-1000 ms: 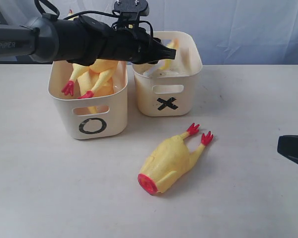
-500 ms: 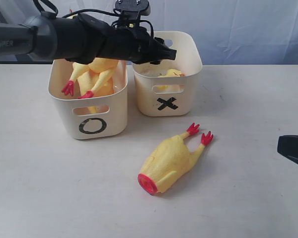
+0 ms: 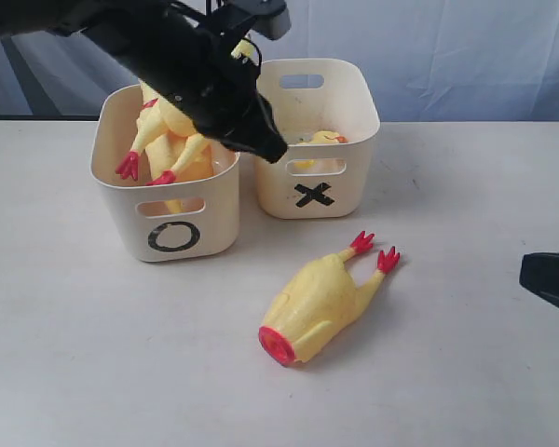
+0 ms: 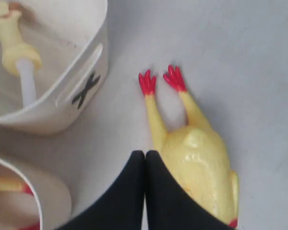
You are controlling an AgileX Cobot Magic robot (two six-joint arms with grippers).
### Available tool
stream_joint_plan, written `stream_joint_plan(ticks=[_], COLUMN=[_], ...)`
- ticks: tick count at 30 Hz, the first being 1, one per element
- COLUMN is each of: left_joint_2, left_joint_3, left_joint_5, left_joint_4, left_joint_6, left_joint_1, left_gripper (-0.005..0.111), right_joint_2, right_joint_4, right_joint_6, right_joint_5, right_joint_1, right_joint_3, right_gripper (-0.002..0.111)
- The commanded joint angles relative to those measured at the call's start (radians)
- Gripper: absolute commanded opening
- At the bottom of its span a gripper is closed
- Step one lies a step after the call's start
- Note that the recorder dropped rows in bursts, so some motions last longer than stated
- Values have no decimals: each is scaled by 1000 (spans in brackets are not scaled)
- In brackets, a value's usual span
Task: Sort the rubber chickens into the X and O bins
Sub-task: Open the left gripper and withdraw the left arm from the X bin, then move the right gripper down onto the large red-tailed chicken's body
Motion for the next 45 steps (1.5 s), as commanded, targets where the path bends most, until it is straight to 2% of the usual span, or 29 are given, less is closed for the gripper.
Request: stream_joint_plan(ticks=[1,5,12,23,33,38,39,42,45], left_joint_2=[-78,-222,-490,-982,-1293,-1378,-1384,-1387,-1387], left_joint_3=[136,331,547,895,1092,1204,1226,1308,1358], left_joint_5=[0,-107,-237,-357,-445,-602,-647,-775,-879], left_joint_4=[45,39,35,20,91,90,90,86,87], left_joint_6=[-56,-65,-103,-164,-352,-437,-453,-471,-471], left_joint_1=[-4,-4,-4,-4,-4,-4,-4,-4,-4], left_gripper=[0,0,0,0,0,0,0,0,0], right_joint_2=[8,52,157,478,761,876,896,946,995], right_joint_4=[6,12,34,34,196,205,207,207,207], right_joint_6=[-5,-5,-7,-34,-200,-275,-290,-333,-345], right_joint_5=[-11,-5,2,139,211,208,196,141,44], right_joint_1=[2,2,2,2,4,6,15,64,130], right_joint_3=[-7,-7,-22,-277,-368,-400,-405,-414,-426], right_gripper=[-1,-1,-1,-1,-1,0,2,18,47])
